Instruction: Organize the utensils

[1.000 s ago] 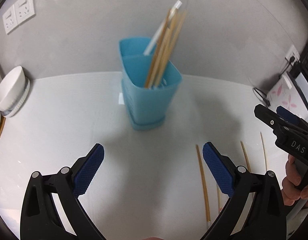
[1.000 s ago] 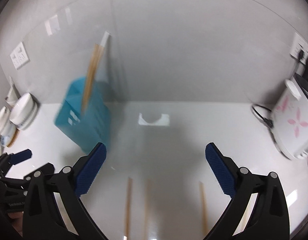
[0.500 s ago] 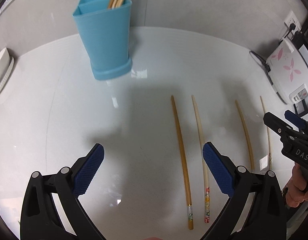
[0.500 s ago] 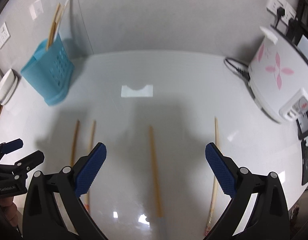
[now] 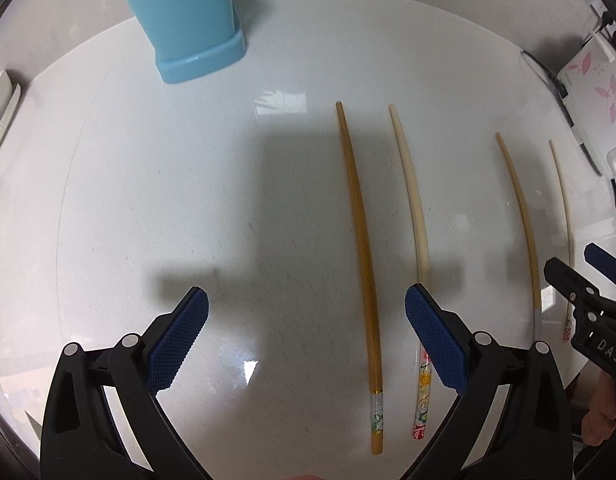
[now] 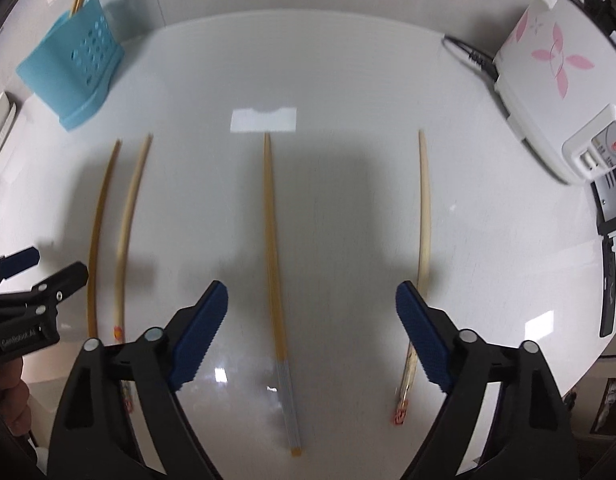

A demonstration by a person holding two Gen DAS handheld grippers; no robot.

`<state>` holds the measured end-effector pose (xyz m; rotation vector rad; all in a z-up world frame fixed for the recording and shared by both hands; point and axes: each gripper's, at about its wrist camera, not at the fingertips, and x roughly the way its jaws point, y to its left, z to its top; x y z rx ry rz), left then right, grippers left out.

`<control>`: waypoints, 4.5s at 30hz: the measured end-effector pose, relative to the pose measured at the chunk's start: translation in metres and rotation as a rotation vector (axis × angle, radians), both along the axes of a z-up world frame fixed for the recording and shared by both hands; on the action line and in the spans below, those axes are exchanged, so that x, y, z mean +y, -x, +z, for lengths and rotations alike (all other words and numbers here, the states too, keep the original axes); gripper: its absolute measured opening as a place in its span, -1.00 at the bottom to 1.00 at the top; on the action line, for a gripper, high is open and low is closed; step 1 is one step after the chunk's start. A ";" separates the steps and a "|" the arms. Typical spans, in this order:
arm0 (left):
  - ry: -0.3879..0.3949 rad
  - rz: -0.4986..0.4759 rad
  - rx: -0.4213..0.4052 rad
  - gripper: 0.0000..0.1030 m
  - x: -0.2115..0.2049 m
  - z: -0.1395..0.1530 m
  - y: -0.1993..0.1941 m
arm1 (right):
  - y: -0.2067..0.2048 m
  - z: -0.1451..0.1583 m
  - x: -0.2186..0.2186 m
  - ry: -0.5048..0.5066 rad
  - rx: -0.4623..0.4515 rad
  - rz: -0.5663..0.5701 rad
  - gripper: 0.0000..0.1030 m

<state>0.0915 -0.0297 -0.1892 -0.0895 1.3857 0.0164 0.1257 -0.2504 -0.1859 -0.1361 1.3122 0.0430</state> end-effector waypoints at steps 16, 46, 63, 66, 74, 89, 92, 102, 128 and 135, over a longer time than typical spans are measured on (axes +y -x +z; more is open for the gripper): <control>-0.058 -0.001 0.074 0.58 -0.017 -0.011 -0.007 | -0.001 -0.025 0.002 0.007 0.145 0.030 -0.19; -0.008 -0.039 0.105 -0.88 -0.004 0.018 -0.010 | -0.019 -0.020 0.010 -0.112 0.227 -0.049 -0.87; 0.040 -0.063 -0.125 -0.88 0.003 0.073 0.008 | -0.027 0.029 0.029 -0.177 0.044 -0.016 -0.87; 0.041 -0.060 -0.154 -0.88 0.011 0.082 0.011 | -0.032 0.036 0.039 -0.185 0.019 -0.003 -0.87; 0.044 -0.052 -0.231 -0.88 0.035 0.108 0.003 | -0.036 0.060 0.072 -0.228 -0.053 0.022 -0.87; 0.074 -0.025 -0.386 -0.88 0.079 0.150 -0.023 | -0.055 0.109 0.105 -0.249 -0.255 0.105 -0.87; 0.081 -0.024 -0.423 -0.88 0.084 0.156 -0.030 | -0.057 0.117 0.109 -0.246 -0.293 0.115 -0.87; 0.118 -0.020 -0.513 -0.88 0.097 0.169 -0.049 | -0.070 0.129 0.123 -0.304 -0.376 0.100 -0.87; 0.164 -0.063 -0.794 -0.88 0.127 0.191 -0.101 | -0.117 0.154 0.155 -0.383 -0.517 0.084 -0.87; 0.130 -0.085 -0.817 -0.88 0.124 0.171 -0.117 | -0.115 0.152 0.156 -0.387 -0.528 0.096 -0.87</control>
